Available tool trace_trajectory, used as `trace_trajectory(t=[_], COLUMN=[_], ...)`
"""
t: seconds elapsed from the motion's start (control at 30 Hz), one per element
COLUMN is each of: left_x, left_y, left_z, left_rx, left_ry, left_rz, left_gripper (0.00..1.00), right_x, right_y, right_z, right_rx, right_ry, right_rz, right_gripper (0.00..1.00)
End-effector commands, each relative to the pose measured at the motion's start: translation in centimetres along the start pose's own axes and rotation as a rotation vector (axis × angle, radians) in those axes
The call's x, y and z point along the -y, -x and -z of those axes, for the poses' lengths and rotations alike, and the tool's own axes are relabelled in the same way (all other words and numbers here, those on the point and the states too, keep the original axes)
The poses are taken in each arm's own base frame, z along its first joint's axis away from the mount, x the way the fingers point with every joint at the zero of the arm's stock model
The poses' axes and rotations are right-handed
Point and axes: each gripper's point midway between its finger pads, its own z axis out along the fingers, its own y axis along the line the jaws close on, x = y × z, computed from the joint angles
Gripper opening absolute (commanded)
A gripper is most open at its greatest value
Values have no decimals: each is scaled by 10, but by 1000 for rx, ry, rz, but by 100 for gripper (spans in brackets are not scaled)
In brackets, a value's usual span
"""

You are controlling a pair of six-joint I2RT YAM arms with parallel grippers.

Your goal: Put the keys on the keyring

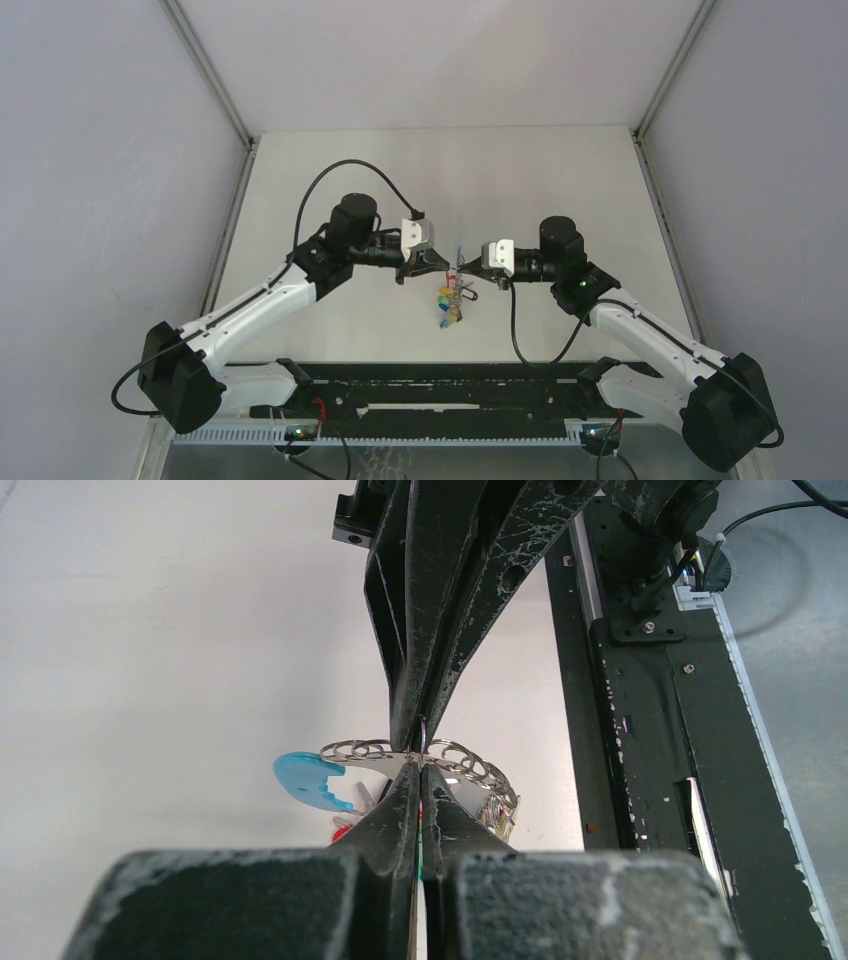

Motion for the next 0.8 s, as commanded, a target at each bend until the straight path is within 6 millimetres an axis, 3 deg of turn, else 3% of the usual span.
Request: trace_trajectory(t=[0.0, 0.77], left_x=[-4, -7], left_y=[26, 25], left_z=[1, 0], left_rx=[51, 46], left_ry=[1, 15], left_rz=[-37, -27], left_gripper=[0, 0], right_x=[17, 17], right_y=[38, 41], right_z=[3, 3], right_rx=[76, 83], right_ry=[-35, -34], right_rz=[93, 97], right_gripper=[0, 0])
